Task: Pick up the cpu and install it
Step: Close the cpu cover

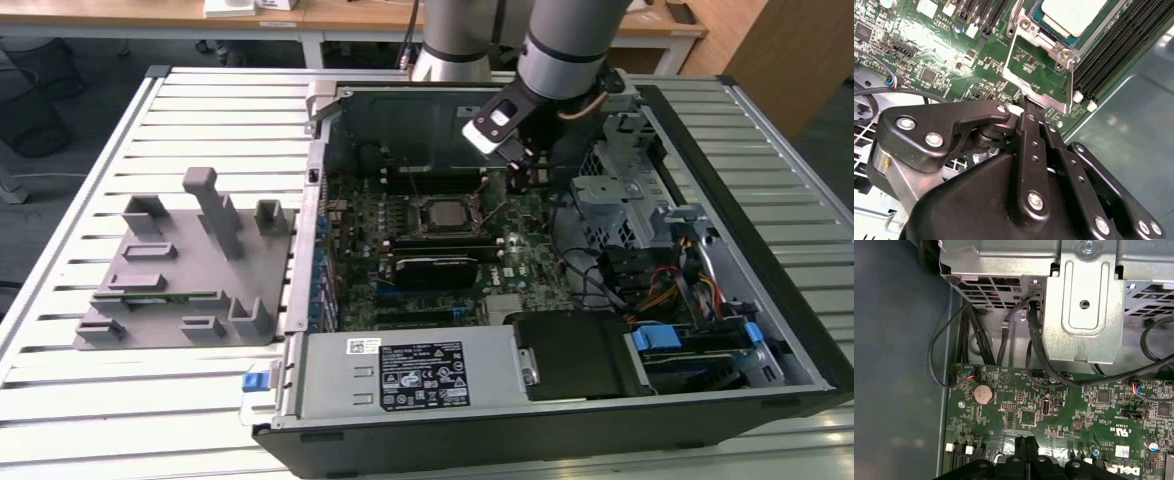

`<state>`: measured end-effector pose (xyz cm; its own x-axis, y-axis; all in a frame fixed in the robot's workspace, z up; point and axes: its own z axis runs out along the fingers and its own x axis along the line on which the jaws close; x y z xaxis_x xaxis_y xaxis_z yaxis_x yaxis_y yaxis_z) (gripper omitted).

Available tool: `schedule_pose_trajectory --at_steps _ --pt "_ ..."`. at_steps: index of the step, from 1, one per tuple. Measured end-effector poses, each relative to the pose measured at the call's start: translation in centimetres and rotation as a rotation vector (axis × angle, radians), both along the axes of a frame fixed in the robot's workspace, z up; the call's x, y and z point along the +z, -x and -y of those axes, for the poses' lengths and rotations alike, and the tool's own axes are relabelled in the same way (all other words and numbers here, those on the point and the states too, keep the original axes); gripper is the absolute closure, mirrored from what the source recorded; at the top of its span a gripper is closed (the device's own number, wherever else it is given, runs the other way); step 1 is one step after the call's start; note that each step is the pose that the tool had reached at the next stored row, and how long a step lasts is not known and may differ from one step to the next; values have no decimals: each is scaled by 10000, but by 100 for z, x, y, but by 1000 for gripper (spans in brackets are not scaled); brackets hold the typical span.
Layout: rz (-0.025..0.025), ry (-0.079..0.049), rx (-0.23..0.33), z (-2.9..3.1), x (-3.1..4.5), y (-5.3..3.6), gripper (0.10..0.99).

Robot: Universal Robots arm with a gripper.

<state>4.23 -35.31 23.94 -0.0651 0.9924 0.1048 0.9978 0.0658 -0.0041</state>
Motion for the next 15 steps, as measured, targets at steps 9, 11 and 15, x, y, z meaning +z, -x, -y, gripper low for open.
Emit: schedule_pose_trajectory --at_steps 9,11,15 --pt "0 0 0 0 0 36 980" --pt "0 0 1 0 0 43 980" --pt "0 0 1 0 0 56 980"
